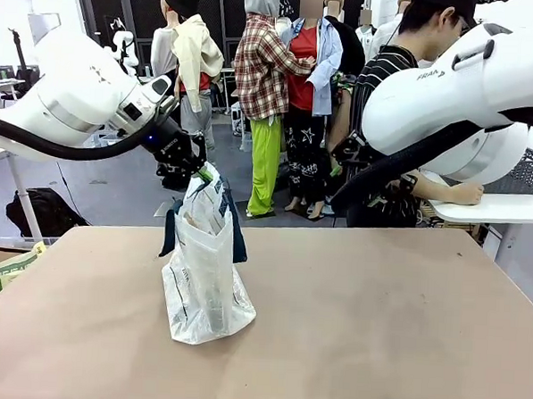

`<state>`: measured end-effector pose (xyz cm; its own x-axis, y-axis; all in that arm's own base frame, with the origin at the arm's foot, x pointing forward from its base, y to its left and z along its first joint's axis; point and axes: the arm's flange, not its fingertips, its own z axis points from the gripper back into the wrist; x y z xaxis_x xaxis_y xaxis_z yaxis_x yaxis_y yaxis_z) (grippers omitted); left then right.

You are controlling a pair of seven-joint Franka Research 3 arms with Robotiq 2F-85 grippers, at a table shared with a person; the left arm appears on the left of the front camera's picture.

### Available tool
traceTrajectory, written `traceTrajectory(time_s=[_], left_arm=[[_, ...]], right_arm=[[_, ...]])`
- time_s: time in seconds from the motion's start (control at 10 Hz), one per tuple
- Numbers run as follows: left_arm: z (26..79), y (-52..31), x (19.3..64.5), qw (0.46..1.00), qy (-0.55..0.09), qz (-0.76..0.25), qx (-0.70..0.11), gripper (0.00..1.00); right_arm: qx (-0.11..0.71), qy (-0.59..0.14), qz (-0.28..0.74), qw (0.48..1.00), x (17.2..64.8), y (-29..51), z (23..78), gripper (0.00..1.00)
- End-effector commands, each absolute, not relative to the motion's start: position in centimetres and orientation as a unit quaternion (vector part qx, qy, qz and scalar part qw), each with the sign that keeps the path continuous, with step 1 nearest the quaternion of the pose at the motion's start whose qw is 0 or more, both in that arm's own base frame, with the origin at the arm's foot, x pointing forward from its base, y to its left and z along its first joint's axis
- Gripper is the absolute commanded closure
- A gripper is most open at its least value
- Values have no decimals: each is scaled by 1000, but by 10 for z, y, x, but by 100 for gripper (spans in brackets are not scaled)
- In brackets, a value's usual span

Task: Transfer purchased items from the store into the shopping bag.
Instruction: Move the Reusable shopping bag to the right side of the table.

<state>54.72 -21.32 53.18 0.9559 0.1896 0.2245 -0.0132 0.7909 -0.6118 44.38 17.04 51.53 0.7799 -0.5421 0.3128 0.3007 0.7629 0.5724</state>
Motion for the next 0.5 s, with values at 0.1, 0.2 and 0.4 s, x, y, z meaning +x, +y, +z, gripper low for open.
traceTrajectory(time_s=[0.1,0.2,0.4], left_arm=[[535,-225,552,925,-148,58,-344,100],[534,-230,554,929,-151,55,-333,91],[533,-235,557,933,-151,57,-321,52]], right_arm=[[257,-237,-251,903,437,170,505,0],[253,-238,-257,902,437,171,505,0],[250,-239,-262,901,440,172,502,0]])
